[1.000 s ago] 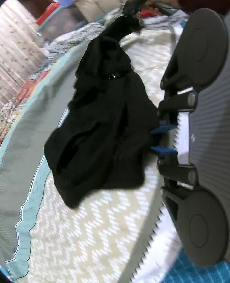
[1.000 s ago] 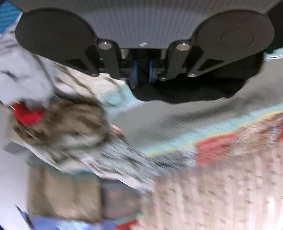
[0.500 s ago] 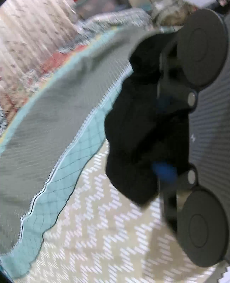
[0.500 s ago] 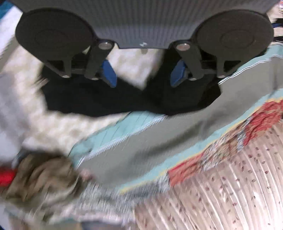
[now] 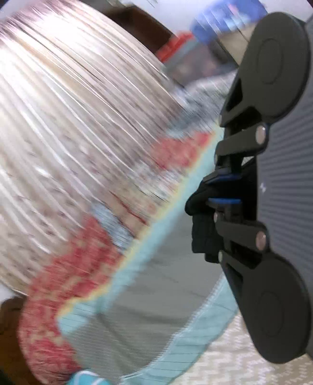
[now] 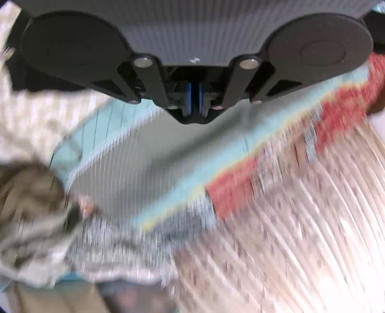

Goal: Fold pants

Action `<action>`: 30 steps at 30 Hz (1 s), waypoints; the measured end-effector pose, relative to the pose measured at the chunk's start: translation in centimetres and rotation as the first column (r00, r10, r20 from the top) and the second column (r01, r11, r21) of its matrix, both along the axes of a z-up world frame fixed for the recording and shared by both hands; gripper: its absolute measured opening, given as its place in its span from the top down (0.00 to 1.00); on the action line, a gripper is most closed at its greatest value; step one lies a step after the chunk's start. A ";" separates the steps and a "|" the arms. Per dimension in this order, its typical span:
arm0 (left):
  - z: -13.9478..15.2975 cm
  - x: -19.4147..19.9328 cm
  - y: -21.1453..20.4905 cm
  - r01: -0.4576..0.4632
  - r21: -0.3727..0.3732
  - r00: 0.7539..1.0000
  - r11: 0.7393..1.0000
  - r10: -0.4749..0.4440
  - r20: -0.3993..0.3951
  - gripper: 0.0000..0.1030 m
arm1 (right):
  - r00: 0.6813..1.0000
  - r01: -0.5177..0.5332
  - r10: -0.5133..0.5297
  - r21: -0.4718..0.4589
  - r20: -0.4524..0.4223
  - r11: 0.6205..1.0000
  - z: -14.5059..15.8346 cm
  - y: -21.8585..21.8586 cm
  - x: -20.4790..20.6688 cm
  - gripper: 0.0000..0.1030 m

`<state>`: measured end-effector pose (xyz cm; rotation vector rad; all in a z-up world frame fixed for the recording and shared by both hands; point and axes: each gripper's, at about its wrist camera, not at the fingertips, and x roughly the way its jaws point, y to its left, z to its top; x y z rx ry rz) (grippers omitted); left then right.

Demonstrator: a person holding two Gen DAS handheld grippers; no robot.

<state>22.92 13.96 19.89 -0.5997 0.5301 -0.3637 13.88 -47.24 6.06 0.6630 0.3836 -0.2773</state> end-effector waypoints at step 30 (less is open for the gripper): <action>-23.6 -15.7 4.9 -0.036 0.002 0.831 0.999 0.031 -0.555 0.39 | 0.951 -0.024 0.068 0.148 -0.302 0.989 -14.2 2.5 -23.7 0.51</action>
